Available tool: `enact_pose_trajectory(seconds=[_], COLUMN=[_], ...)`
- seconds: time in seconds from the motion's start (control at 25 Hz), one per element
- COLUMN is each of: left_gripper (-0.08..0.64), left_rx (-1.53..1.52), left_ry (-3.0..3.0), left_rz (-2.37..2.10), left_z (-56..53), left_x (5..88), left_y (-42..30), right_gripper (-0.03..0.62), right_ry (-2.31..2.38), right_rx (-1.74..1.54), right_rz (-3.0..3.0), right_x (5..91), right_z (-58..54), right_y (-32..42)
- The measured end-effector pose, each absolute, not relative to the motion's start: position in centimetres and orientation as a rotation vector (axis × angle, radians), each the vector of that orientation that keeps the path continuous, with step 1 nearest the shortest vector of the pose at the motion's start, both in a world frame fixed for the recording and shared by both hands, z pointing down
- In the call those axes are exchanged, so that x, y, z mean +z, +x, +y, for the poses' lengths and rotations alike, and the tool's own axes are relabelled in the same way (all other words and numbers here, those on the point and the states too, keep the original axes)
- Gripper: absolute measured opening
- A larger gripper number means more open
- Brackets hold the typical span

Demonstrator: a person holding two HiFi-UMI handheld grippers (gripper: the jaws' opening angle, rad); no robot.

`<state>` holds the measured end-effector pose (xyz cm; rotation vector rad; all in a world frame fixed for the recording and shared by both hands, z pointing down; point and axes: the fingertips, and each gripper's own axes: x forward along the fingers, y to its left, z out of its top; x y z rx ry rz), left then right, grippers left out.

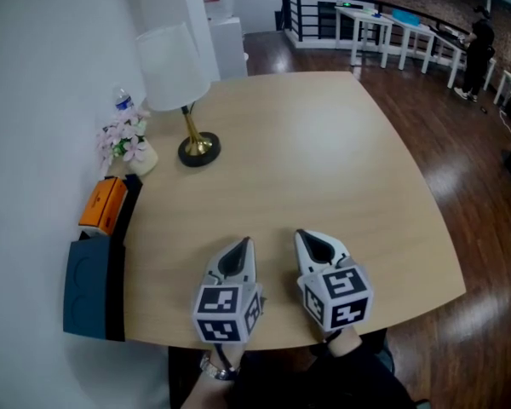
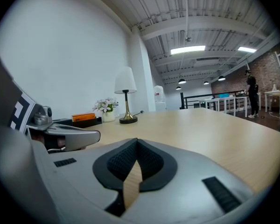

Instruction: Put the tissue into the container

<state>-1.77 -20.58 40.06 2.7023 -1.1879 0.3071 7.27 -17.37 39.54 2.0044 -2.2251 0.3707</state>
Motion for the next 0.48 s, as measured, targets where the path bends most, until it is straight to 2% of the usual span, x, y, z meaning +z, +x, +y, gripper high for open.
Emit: enact_pose_trajectory(seconds=[0.48], left_gripper=[0.003], left_rx=[0.306], left_ry=[2.704], left_rz=[-1.189], left_z=[-20.54], left_x=[39.98], left_y=[-1.77], right_gripper=[0.000], right_ry=[2.021], right_rx=[0.348], right_rz=[-2.230], right_x=[39.24], right_z=[-17.18], right_y=[7.35])
